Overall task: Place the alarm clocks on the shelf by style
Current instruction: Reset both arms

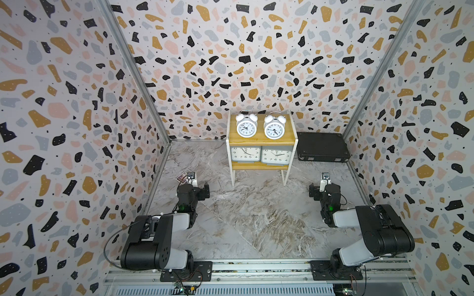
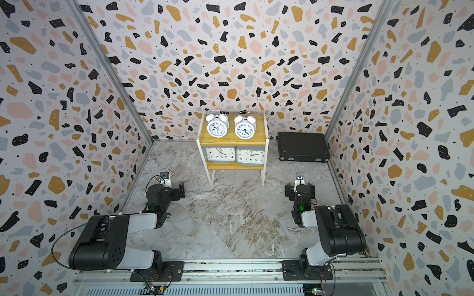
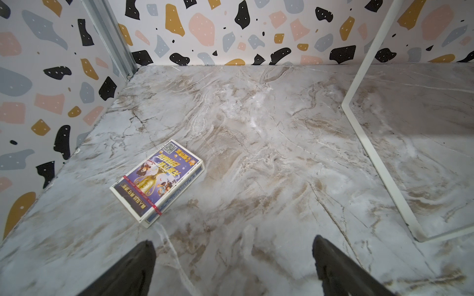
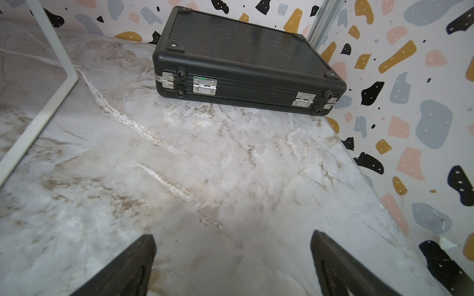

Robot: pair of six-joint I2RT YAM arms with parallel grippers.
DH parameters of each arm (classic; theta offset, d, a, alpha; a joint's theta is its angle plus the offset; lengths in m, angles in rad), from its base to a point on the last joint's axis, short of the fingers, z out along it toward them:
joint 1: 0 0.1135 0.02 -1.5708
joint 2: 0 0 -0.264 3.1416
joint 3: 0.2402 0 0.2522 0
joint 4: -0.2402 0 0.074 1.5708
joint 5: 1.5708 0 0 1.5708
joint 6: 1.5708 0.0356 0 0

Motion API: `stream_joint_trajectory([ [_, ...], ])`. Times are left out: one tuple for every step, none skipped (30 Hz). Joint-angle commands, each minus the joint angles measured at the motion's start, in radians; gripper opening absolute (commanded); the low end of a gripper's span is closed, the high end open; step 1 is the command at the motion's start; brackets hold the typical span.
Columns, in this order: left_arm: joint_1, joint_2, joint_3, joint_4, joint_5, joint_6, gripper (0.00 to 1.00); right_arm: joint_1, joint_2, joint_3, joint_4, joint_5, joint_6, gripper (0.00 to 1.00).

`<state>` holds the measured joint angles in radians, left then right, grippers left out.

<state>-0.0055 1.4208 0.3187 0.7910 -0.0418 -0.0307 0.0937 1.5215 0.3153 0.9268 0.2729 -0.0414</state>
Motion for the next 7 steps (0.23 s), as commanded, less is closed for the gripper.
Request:
stream_joint_trajectory([
  [0.006,0.001,0.008,0.044,0.006,-0.001,0.99,-0.003,-0.006,0.019,-0.005,-0.003,0.011,0.99],
  [0.006,0.001,0.008,0.043,0.006,-0.001,0.99,-0.003,-0.006,0.019,-0.005,-0.002,0.012,0.99],
  [0.006,0.002,0.008,0.045,0.008,-0.002,0.99,-0.003,-0.006,0.019,-0.005,-0.002,0.012,0.99],
  [0.006,0.003,0.008,0.045,0.009,-0.001,0.99,-0.003,-0.006,0.019,-0.005,-0.003,0.012,0.99],
  [0.006,0.003,0.008,0.047,0.008,-0.001,0.99,-0.002,-0.006,0.019,-0.005,-0.002,0.012,0.99],
  [0.006,0.003,0.008,0.048,0.008,-0.001,0.99,-0.003,-0.006,0.019,-0.005,-0.002,0.011,0.99],
  [0.006,0.004,0.007,0.048,0.008,-0.001,0.99,-0.003,-0.006,0.019,-0.005,-0.003,0.012,0.99],
])
